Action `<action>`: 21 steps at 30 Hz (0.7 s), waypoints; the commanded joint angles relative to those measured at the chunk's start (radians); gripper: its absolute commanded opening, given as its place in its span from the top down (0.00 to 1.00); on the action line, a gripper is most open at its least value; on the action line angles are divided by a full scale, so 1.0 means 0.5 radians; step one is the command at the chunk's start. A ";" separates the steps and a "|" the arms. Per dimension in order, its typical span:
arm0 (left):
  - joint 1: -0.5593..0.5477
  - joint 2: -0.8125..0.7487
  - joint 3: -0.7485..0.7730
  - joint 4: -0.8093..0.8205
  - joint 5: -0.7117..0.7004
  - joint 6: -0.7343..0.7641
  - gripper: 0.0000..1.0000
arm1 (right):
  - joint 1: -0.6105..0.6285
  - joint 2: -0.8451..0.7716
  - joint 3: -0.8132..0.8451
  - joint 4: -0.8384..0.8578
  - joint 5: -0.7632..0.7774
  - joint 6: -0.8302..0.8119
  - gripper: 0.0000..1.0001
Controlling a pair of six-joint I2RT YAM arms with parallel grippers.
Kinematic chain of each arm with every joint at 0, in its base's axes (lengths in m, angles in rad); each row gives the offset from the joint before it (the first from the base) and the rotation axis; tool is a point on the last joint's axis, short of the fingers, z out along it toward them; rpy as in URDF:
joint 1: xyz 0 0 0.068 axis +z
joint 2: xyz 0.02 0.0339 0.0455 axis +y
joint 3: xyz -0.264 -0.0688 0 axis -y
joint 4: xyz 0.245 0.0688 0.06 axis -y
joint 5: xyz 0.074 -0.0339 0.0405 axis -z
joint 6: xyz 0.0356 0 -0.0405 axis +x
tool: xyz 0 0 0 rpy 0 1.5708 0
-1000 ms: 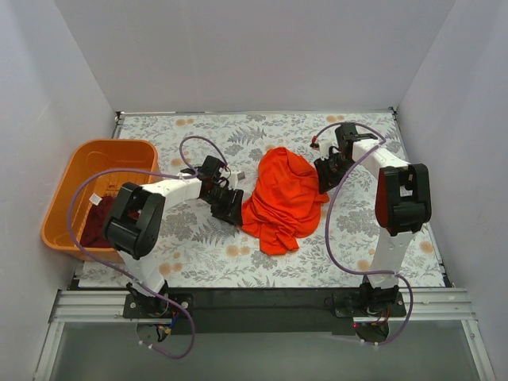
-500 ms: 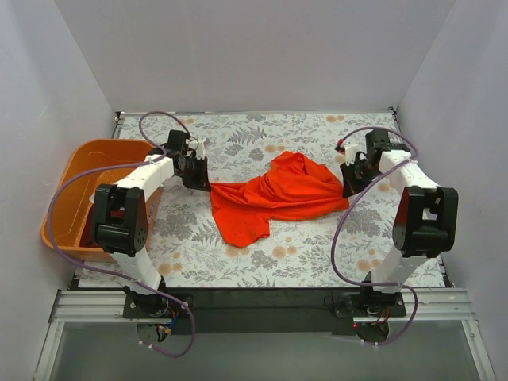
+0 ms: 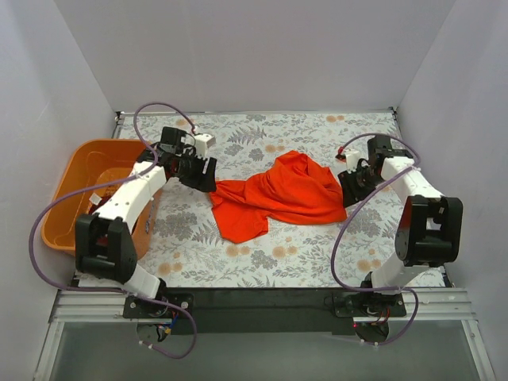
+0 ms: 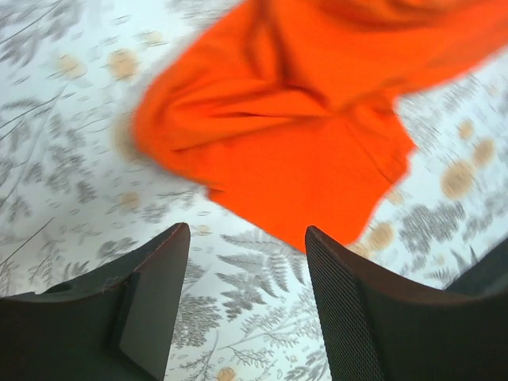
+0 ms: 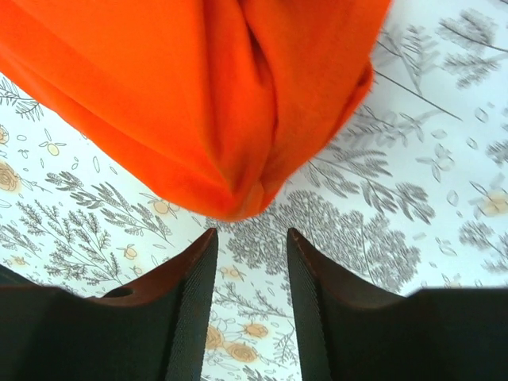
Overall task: Fold and stack the t-shirts
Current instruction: Flatten the tshirt out
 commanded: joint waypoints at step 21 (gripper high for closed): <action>-1.027 0.074 -0.694 0.013 -0.454 0.667 0.45 | -0.007 -0.092 -0.075 -0.075 -0.100 -0.051 0.58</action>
